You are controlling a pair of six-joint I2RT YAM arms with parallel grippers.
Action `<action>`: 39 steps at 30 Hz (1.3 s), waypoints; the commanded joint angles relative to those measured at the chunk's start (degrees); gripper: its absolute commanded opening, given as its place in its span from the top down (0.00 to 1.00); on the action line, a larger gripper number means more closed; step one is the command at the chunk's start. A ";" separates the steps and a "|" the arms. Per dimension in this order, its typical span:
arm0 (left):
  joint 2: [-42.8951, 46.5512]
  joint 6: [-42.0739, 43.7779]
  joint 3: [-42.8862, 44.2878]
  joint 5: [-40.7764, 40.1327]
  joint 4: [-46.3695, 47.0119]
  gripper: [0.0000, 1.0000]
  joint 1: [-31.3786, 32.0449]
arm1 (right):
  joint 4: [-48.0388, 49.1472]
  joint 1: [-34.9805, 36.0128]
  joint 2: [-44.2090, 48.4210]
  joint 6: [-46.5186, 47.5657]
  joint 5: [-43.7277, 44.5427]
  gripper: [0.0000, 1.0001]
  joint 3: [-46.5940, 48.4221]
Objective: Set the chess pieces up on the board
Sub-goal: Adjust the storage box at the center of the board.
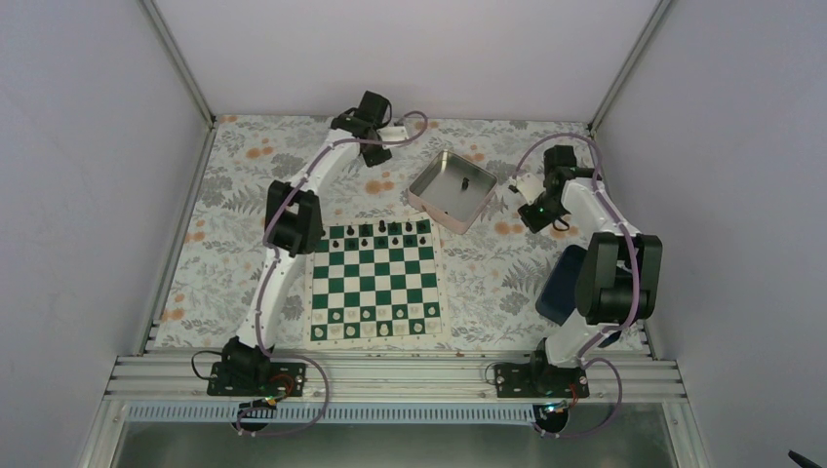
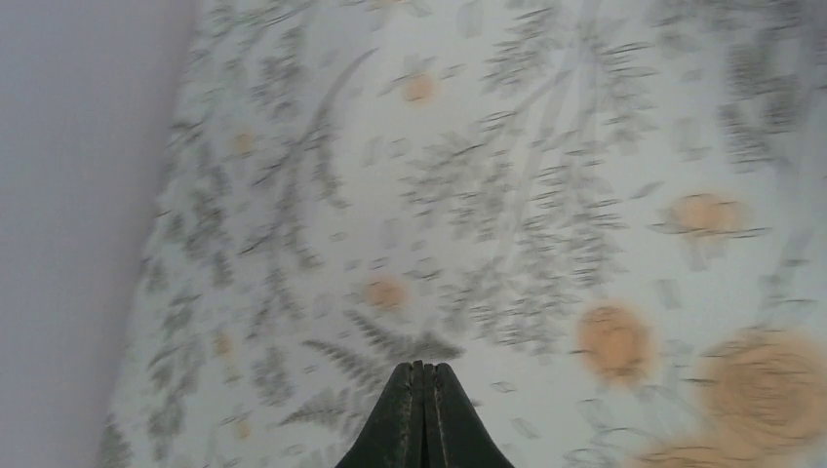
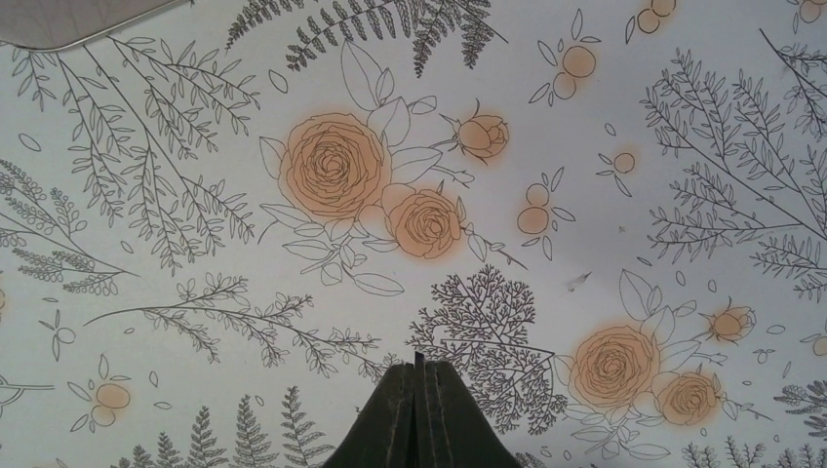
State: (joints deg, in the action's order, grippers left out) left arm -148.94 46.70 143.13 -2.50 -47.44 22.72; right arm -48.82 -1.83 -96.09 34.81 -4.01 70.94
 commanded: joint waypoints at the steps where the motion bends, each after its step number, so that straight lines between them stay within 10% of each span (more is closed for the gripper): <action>1: -0.88 1.68 -0.40 5.96 -6.70 0.98 2.94 | -0.79 0.56 -0.63 -0.54 -1.15 0.96 1.71; 39: -5.03 -0.20 3.12 6.64 -4.92 0.98 9.28 | 1.96 5.60 -25.46 -3.29 -5.79 0.96 25.77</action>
State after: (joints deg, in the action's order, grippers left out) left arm -153.01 47.22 144.24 3.29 -53.47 31.38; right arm -47.99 2.98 -120.53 32.86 -8.45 94.35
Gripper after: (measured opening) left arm 0.027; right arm 0.041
